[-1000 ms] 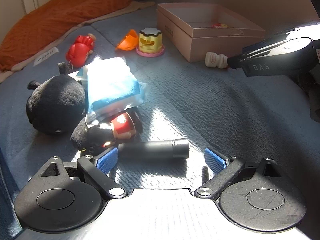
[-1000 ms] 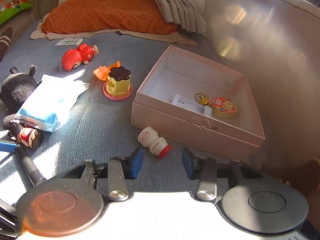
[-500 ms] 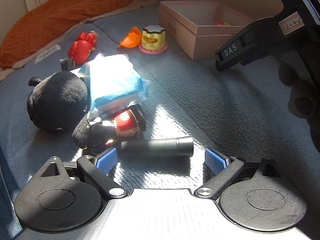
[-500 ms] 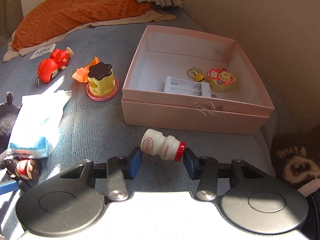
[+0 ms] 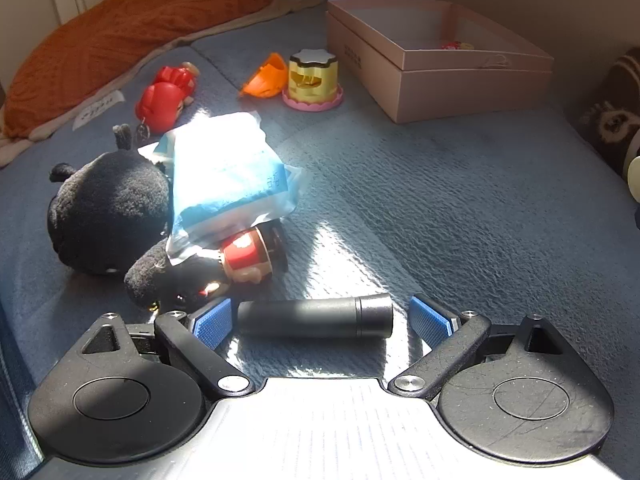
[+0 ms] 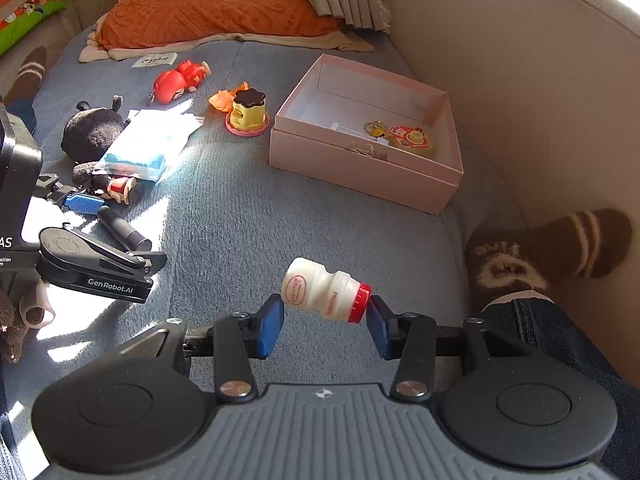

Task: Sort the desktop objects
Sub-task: 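Carry the black cylinder with the left tool while the right tool carries the yogurt bottle over the pink box, then open both tools to drop the cylinder and yogurt bottle into the pink box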

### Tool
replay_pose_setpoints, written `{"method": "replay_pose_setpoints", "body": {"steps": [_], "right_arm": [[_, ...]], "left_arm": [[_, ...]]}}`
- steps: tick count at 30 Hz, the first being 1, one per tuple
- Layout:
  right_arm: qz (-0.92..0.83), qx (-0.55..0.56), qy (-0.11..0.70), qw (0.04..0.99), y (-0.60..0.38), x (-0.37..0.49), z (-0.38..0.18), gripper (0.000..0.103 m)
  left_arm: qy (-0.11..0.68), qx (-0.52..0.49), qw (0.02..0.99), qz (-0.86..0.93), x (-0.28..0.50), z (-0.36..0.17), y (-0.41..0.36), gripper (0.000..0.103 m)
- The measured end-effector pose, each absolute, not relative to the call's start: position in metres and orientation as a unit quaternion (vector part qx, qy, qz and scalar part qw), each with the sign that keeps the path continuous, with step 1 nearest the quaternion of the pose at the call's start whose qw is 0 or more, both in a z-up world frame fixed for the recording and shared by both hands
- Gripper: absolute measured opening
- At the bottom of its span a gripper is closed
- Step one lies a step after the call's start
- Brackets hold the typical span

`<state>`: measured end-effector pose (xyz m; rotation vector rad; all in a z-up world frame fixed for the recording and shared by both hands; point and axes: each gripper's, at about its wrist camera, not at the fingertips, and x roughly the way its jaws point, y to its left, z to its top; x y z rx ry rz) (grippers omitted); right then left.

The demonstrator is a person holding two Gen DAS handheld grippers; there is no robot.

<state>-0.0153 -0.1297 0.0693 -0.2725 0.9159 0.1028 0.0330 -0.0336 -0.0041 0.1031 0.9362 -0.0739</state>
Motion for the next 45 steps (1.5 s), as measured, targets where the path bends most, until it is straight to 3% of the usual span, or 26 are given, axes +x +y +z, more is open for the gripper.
{"method": "replay_pose_setpoints", "body": {"steps": [3,10,12,16,19,23,25,32,35,37,39,45], "right_arm": [[0.061,-0.124,0.434,0.89,-0.129,-0.018,0.073,0.045],[0.068,-0.108,0.425,0.896,-0.133,-0.023,0.08,0.045],[0.071,-0.109,0.426,0.895,-0.132,-0.024,0.08,0.045],[0.076,-0.114,0.421,0.897,-0.129,-0.027,0.08,0.045],[0.081,-0.113,0.427,0.893,-0.129,-0.027,0.079,0.045],[0.082,-0.093,0.454,0.882,-0.133,-0.022,0.079,0.045],[0.075,-0.077,0.463,0.88,-0.139,-0.019,0.087,0.045],[0.01,-0.049,0.332,0.942,-0.195,-0.012,0.175,0.045],[-0.036,-0.067,0.297,0.952,-0.21,-0.007,0.182,0.045],[-0.048,-0.064,0.307,0.948,-0.216,0.0,0.175,0.045],[-0.041,-0.066,0.325,0.943,-0.218,0.005,0.164,0.045],[-0.029,-0.09,0.349,0.932,-0.216,0.019,0.138,0.045]], "left_arm": [[0.442,0.071,0.893,-0.04,0.028,0.0,-0.04,0.079],[0.448,0.084,0.883,-0.112,-0.004,0.004,-0.07,0.08],[0.449,0.104,0.88,-0.112,-0.013,0.0,-0.081,0.09],[0.458,0.1,0.878,-0.096,-0.015,-0.001,-0.086,0.092],[0.466,0.094,0.875,-0.089,-0.014,-0.002,-0.086,0.092],[0.464,0.1,0.875,-0.097,-0.016,0.001,-0.088,0.08],[0.46,0.1,0.876,-0.102,-0.016,0.006,-0.088,0.08],[0.343,0.101,0.925,-0.129,0.028,0.088,-0.097,0.08],[0.279,0.12,0.944,-0.131,0.073,0.12,-0.111,0.08],[0.233,0.132,0.955,-0.124,0.104,0.137,-0.122,0.081],[0.228,0.124,0.957,-0.129,0.135,0.146,-0.13,0.099],[0.264,0.095,0.953,-0.113,0.129,0.136,-0.105,0.099]]}}
